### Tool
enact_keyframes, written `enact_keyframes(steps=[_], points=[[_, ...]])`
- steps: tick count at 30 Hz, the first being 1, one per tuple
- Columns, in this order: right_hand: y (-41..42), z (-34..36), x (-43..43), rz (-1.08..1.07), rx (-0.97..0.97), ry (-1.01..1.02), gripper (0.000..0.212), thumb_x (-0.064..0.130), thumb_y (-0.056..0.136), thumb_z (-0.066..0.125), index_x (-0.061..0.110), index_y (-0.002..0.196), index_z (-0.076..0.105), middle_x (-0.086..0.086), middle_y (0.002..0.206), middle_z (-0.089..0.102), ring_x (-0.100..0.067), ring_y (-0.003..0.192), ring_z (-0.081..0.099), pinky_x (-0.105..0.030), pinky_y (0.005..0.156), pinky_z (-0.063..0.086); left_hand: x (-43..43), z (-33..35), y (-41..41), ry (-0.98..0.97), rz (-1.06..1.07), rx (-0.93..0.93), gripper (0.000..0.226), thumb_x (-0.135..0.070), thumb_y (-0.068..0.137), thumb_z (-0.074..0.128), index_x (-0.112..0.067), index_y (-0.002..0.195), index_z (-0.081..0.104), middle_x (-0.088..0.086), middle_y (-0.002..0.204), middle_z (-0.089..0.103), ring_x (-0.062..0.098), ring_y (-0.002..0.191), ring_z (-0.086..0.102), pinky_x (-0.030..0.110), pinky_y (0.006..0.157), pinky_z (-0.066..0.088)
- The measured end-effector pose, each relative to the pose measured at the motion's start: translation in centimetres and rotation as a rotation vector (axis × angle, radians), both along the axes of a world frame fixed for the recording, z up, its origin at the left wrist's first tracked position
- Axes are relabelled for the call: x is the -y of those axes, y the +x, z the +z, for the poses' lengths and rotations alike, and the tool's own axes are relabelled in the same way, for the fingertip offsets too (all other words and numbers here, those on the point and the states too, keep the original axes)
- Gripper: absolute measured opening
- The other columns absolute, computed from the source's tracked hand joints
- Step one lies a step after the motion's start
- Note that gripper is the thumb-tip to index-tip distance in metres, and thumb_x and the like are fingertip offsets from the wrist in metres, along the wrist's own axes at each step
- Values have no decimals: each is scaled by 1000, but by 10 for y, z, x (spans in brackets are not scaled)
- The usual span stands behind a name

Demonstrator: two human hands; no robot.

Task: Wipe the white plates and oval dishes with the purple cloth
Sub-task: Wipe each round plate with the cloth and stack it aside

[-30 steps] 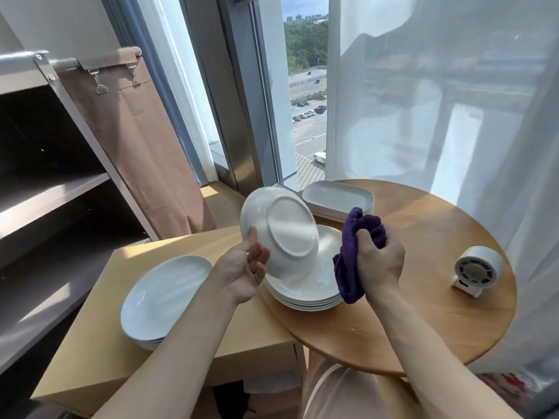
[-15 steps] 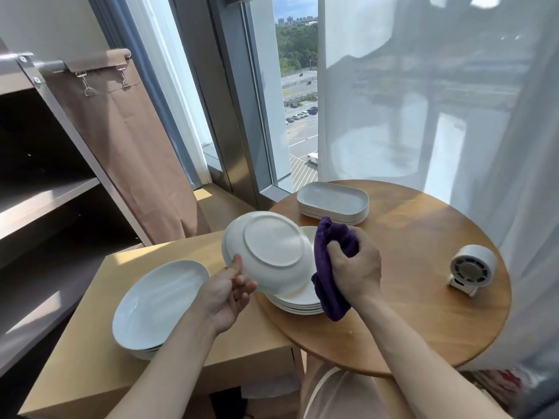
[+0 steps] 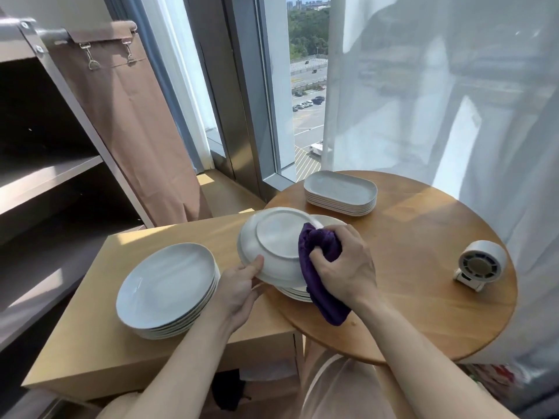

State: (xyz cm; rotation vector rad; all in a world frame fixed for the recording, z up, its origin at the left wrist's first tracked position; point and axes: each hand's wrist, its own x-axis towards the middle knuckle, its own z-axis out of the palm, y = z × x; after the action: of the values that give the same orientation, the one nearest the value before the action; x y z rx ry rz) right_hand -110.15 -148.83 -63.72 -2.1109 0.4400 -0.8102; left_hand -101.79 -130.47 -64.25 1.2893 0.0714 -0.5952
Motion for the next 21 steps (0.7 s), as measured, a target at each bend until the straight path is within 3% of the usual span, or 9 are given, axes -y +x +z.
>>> enact_keyframes(steps=[6,9,14,17,21], points=[[1,0,-1,-63,-77,-49,32,51,74,56,35,101,64,16,103,56,-16,100,57,-32,83,47,7,0,-10,-151,45,-105,33,-12,102,56,-1,134,56,18,120,73,30,104,72,36,69,62],[1,1,0,-109,-119,-132,37,51,75,55,31,104,65,9,102,57,-18,97,53,-40,88,49,13,0,-19,-181,0,-119,32,-10,102,57,-3,133,57,19,121,72,36,113,69,41,78,64],[0,3,-8,-141,-167,-343,39,49,78,56,25,107,66,2,101,59,-23,92,49,-41,85,45,17,0,-23,-180,-57,-63,28,-13,105,53,-6,132,58,15,122,73,34,118,67,45,95,58],[0,5,-13,-126,-185,-420,42,49,78,56,24,110,67,-1,104,61,-29,95,54,-43,87,45,14,1,-24,-199,-92,-45,31,-27,109,45,-16,136,56,10,125,72,30,119,67,47,103,53],[2,6,-24,-67,-160,-524,43,48,79,58,23,113,68,-3,109,63,-30,98,55,-46,88,48,11,2,-21,-247,-155,-22,53,-58,106,29,-27,140,55,8,132,69,29,122,66,51,111,47]])
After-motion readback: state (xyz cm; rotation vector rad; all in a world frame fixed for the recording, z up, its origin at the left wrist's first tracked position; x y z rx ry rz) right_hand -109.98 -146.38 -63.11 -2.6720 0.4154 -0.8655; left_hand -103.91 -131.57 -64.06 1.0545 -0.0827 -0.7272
